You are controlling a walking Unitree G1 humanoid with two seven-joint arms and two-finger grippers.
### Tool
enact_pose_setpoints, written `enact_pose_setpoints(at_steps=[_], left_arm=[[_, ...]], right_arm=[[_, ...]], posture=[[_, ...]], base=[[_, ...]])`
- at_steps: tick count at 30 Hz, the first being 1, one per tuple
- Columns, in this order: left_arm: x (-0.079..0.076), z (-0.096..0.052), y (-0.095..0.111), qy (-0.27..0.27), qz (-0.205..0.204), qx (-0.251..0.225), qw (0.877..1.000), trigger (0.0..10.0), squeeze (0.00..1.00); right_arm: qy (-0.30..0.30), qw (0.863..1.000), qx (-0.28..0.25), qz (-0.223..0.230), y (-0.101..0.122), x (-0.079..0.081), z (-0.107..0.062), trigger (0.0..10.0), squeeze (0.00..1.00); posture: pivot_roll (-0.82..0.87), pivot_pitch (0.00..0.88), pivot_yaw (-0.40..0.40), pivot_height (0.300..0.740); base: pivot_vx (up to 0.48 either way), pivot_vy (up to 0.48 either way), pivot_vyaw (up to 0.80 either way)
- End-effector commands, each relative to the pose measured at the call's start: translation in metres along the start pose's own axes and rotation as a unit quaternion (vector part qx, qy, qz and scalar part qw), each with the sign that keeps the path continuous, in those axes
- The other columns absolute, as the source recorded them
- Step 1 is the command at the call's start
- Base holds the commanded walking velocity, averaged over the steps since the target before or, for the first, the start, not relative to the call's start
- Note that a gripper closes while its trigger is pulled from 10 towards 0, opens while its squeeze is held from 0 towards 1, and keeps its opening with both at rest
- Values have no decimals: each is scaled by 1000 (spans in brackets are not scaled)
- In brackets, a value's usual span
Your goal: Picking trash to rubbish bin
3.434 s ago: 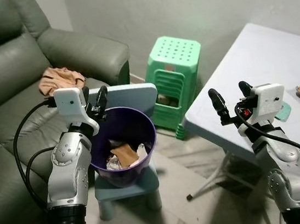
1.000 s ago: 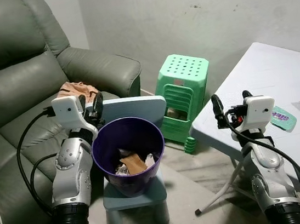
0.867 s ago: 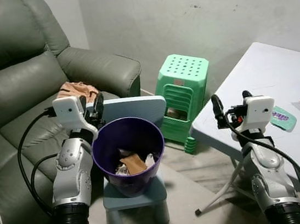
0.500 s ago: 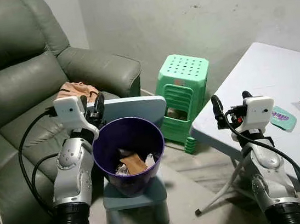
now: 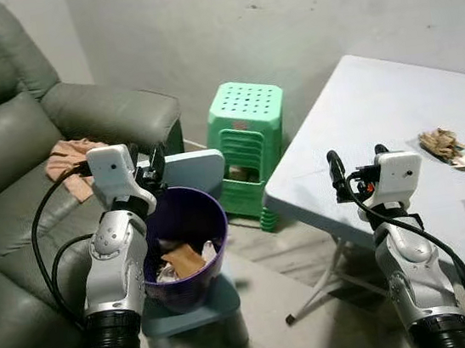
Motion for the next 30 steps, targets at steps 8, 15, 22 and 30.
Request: enact_pose_setpoints(at_steps=[8,15,22,30], left_arm=[[-3,2,6,-11,15,-11,1000,10000,0],[-2,1,6,-15,17,-9,1000,10000,0],[-3,-1,4,-15,15,-3,1000,10000,0],[-1,-2,3,-12,15,0,1000,10000,0]], right_arm=[[-1,1000,2,-1,0,1,2,10000,0],[-3,1000,5,0,-2,1,0,10000,0],[-5,1000,6,0,-3,0,-2,10000,0],[-4,1000,7,1,-3,1,-1,10000,0]], posture=[[25,0,-55,740],[26,0,-51,740],[29,0,-52,740],[32,0,-55,740]], base=[[0,0,-764],[0,0,-763],[0,-241,-760],[0,-397,-750]])
Point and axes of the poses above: a point about 5 cm out from each wrist's last joint towards the gripper, its own z axis pointing out of the wrist towards the gripper, its own y axis along the axis of the wrist's last joint, x = y × z, the point moved 6 cm from there along z, pointing out of the wrist towards the gripper, and after that the axes turned 13 degrees about z, right-handed, at the moved point
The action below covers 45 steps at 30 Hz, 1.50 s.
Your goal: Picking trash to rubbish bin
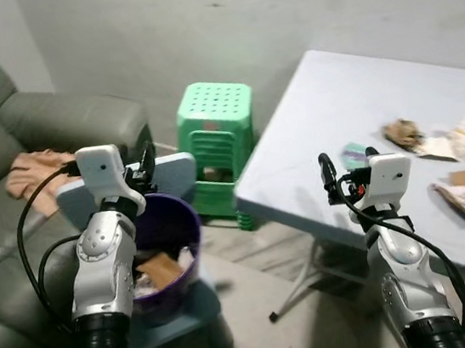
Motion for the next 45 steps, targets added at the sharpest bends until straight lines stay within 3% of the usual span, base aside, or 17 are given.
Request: enact_pose_setpoints(at_steps=[1,12,14,16,21,29,38,45], left_arm=[[-2,2,7,-7,8,-7,1000,10000,0],[-2,2,5,-5,11,-3,1000,10000,0],[-1,2,4,4,-16,-1,1000,10000,0],[-1,2,3,6,-17,2,1000,10000,0],[2,2,-9,28,-7,39,999,10000,0],[-6,-1,-12,21,-9,48,999,10000,0],[-14,-5,-18,7,-42,61,997,10000,0],[-18,-5,-18,4,-44,60,997,10000,0]], right_arm=[[-7,1000,-4,0,4,-3,1,10000,0],[-6,1000,-3,-1,4,-3,0,10000,0],[-9,1000,-1,2,3,-4,0,10000,0],[-10,1000,1,1,2,-5,0,10000,0],[-15,1000,5,14,1,-6,-1,10000,0],[-18,1000,19,12,-5,-6,-5,10000,0],[-12,999,32,9,-9,-7,-13,10000,0],[-4,999,36,5,-8,-7,-16,10000,0]], posture=[[31,0,-55,740],[31,0,-56,740],[31,0,-56,740],[31,0,-56,740],[31,0,-54,740],[27,0,-54,740],[12,0,-55,740],[6,0,-56,740]], base=[[0,-398,-744],[0,-235,-741],[0,0,-666],[0,0,-513],[0,0,0],[0,0,0],[0,0,0],[273,0,0]])
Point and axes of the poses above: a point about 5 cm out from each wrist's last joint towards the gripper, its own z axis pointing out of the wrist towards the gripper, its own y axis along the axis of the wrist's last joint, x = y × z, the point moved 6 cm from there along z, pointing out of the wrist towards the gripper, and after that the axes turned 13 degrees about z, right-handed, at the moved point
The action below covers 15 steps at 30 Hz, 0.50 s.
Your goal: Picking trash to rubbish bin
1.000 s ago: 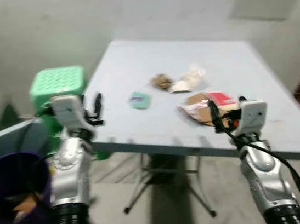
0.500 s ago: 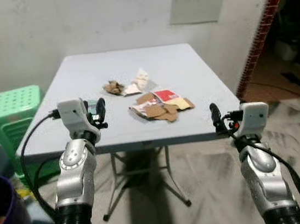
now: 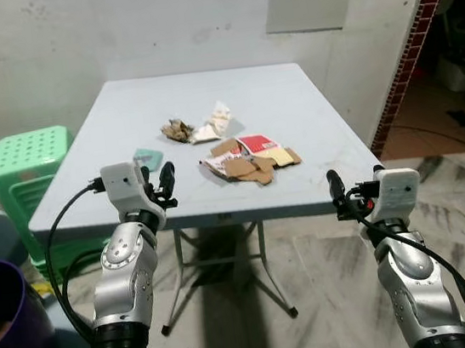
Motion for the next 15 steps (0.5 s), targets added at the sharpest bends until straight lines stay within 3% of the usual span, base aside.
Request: enact_pose_setpoints(at_steps=[1,15], left_arm=[[-4,1,8,-6,0,-10,1000,10000,0],[-6,0,7,-9,2,-7,1000,10000,0]], right_arm=[[2,1000,-6,-4,6,-2,-1,10000,0],[31,999,14,-3,0,7,-8,10000,0]], posture=[[6,0,-56,740],[0,0,-55,740]], base=[[270,0,0],[264,0,0]])
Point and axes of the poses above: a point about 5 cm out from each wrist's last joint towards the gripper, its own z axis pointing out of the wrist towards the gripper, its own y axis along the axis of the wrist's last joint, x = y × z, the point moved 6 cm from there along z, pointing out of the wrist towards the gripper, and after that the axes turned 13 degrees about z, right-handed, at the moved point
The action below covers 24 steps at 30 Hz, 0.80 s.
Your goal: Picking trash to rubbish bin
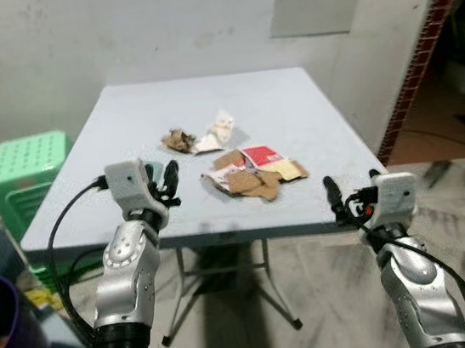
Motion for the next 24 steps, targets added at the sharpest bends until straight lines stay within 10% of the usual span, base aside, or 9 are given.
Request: enact_pose_setpoints(at_steps=[1,24], left_arm=[[-6,1,4,-6,1,-4,1000,10000,0],[-4,1,6,-5,-4,-6,1000,10000,0]], right_arm=[[2,1000,-1,-2,3,-1,-1,10000,0],[31,999,21,-10,-2,3,-9,10000,0]], posture=[[0,0,-55,740],[-11,0,-54,740]], base=[[247,0,0],[96,0,0]])
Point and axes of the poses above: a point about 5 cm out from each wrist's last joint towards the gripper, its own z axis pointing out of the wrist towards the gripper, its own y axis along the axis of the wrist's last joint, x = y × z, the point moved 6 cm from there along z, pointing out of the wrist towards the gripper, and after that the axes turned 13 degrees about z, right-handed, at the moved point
